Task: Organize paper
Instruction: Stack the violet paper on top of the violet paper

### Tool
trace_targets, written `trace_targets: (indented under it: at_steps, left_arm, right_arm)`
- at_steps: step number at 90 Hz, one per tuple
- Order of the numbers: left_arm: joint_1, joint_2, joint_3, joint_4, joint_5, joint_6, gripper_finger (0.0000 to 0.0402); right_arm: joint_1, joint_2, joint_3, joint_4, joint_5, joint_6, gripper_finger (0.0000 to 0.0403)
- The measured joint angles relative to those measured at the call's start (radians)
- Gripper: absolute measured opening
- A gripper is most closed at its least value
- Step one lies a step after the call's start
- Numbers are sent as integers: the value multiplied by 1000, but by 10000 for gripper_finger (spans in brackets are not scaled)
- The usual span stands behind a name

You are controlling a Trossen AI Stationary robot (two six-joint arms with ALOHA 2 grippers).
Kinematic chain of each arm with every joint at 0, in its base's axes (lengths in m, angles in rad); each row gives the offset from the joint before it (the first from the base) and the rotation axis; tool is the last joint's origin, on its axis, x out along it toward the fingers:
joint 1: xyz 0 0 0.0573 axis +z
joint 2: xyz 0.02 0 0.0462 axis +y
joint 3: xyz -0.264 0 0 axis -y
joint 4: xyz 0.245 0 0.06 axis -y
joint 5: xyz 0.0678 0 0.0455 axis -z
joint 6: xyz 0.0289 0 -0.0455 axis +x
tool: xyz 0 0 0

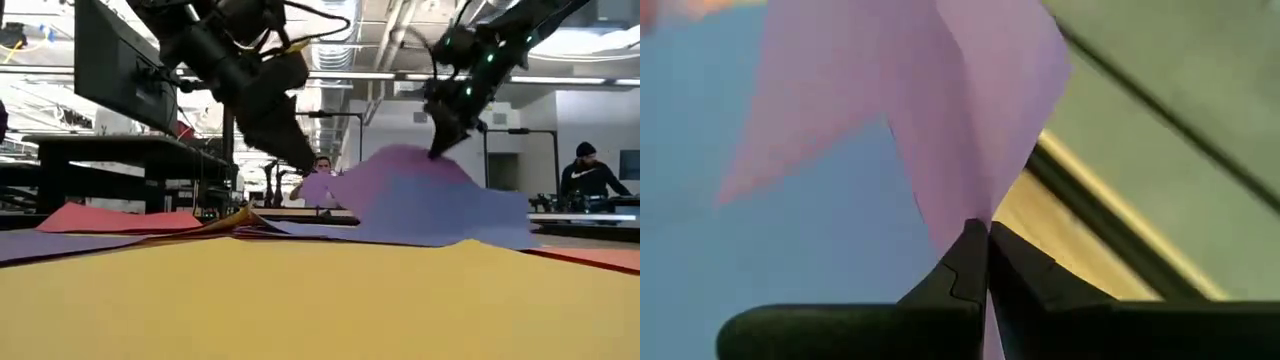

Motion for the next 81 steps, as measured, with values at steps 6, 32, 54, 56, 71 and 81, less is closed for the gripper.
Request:
trace_targets:
  at_steps: [6,32,54,56,71,81]
  left_arm:
    - [7,0,19,1,-46,3,182]
    - [62,-33,115,-9,-167,91,182]
    - [132,-161,154,-20,-45,182,183]
    - [142,-176,154,-32,-26,185,183]
    - [224,-276,153,-137,-9,217,189]
    - [270,-323,153,-181,9,266,190]
  right_arm:
    - [22,-37,0,20,16,-15,0]
    - [96,-184,17,120,31,-73,0]
    - [166,-257,60,98,31,-118,0]
    - [170,-261,63,92,31,-119,0]
    - [213,-288,81,82,31,-127,0]
    - [247,-303,91,66,29,-127,0]
